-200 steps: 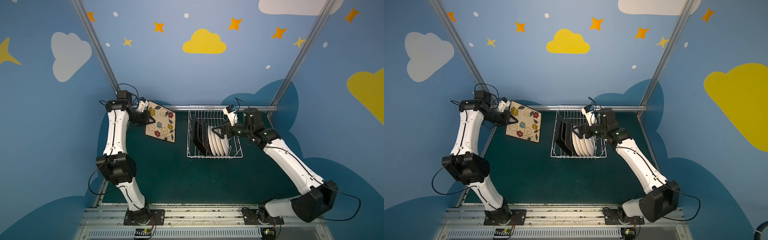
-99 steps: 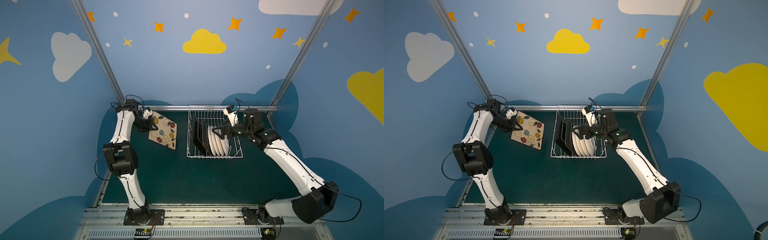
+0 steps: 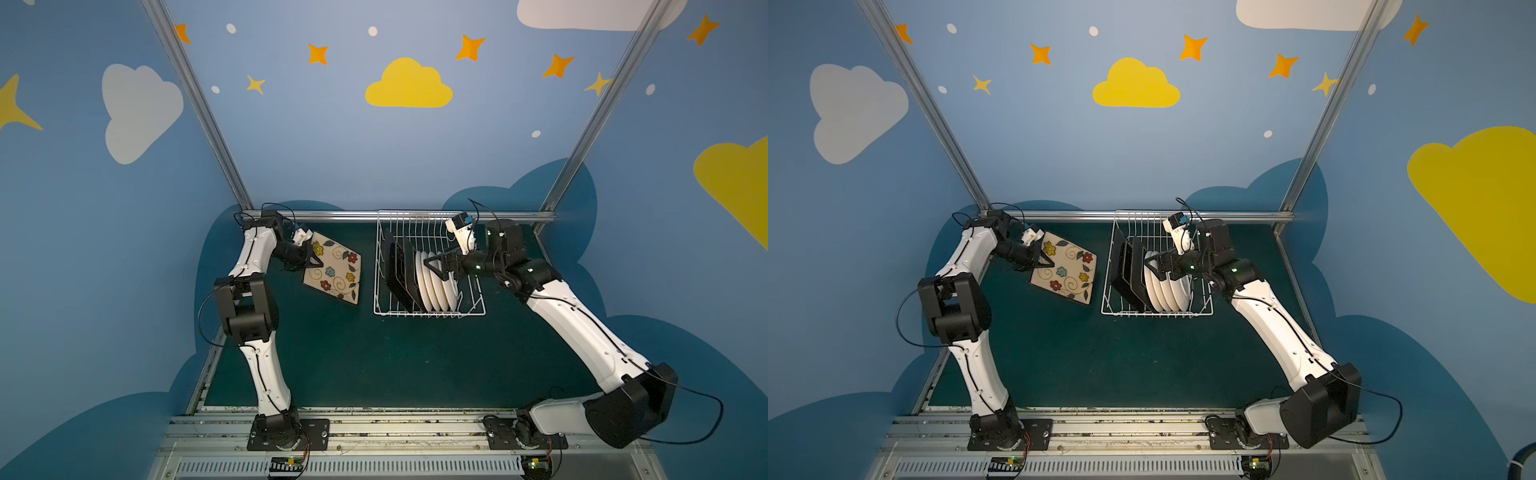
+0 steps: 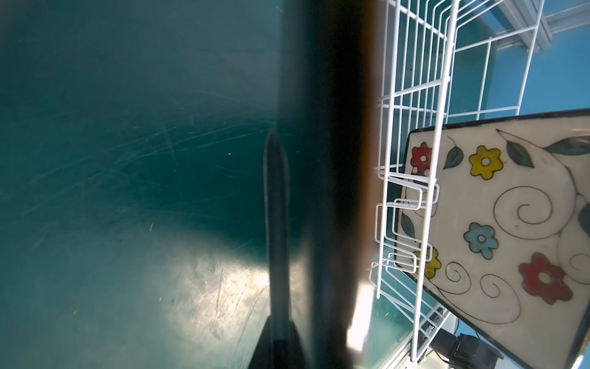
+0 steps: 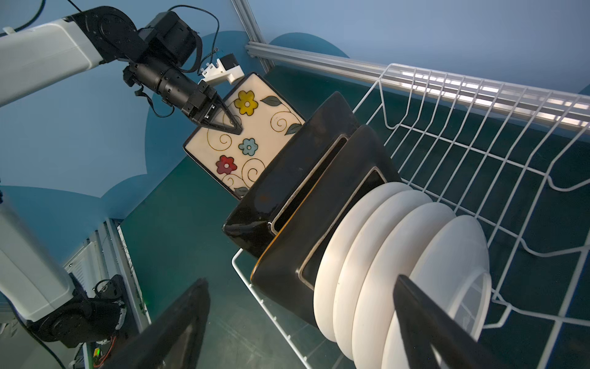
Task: Unload the plates from the dish rack
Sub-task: Place a plate at the top-left of the table.
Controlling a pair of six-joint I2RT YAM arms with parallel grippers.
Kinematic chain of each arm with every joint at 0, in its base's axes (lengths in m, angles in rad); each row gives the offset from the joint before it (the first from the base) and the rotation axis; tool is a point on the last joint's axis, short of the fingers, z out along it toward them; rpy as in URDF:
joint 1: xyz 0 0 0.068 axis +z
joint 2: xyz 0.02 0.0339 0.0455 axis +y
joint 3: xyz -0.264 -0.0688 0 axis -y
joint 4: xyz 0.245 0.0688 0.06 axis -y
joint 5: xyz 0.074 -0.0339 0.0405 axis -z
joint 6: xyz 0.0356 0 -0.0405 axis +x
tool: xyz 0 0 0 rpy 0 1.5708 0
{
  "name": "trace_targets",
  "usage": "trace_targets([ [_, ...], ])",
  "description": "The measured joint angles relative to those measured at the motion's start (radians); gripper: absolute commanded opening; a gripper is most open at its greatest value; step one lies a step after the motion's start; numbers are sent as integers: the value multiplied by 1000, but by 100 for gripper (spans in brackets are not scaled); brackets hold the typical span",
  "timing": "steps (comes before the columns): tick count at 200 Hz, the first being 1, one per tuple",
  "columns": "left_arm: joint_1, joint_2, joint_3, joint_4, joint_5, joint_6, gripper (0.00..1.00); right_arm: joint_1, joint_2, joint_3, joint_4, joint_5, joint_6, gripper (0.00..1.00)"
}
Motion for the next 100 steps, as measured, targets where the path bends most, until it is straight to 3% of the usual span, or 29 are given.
trace_targets([
  [100, 3, 117, 17, 5, 49, 37, 6, 5, 0, -4, 0, 0, 9, 89],
])
